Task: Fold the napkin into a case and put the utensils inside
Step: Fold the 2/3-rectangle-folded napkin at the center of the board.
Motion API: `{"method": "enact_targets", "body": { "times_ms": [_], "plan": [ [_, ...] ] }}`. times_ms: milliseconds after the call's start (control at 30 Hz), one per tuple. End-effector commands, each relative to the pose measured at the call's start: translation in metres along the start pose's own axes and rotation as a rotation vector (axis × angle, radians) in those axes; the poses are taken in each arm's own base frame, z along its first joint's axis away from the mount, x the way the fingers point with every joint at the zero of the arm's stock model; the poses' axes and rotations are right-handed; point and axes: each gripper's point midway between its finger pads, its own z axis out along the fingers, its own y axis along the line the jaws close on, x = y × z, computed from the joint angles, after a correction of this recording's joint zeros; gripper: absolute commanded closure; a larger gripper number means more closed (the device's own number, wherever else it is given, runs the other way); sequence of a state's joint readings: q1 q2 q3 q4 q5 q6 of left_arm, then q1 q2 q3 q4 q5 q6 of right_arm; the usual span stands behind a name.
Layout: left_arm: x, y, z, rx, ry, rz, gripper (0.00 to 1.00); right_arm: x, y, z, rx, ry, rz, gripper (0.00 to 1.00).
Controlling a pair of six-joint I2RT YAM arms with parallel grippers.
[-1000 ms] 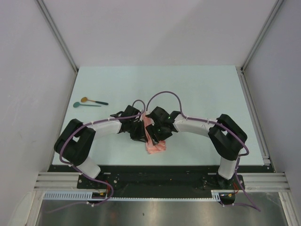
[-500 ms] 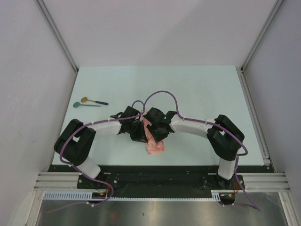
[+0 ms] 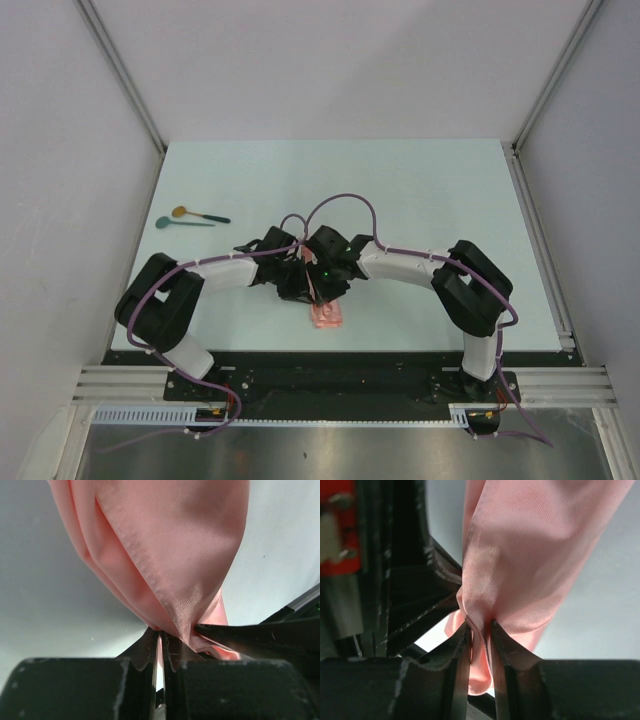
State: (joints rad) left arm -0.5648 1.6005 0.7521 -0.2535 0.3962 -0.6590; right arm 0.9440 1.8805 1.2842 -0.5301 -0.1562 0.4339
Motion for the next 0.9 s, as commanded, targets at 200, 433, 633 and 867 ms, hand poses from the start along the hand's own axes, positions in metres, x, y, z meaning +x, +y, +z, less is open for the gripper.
{"method": "enact_targets", "body": {
  "times_ms": [200,433,633,867],
  "plan": [
    [-0.006,-0.006,-0.027,0.004,-0.04,0.039,0.82,0.004,0.001,0.012,-0.146,-0.016,0.139,0.68],
    [-0.048,-0.008,-0.061,0.031,-0.131,0.006,0.85,0.009,0.003,0.021,-0.186,-0.007,0.147,0.66],
    [-0.097,-0.048,-0.062,0.148,-0.182,0.006,0.87,0.01,0.0,0.019,-0.187,-0.019,0.155,0.66],
    [-0.11,-0.036,-0.023,0.116,-0.12,-0.019,0.91,0.01,-0.007,0.011,-0.179,-0.036,0.168,0.64]
  ]
}}
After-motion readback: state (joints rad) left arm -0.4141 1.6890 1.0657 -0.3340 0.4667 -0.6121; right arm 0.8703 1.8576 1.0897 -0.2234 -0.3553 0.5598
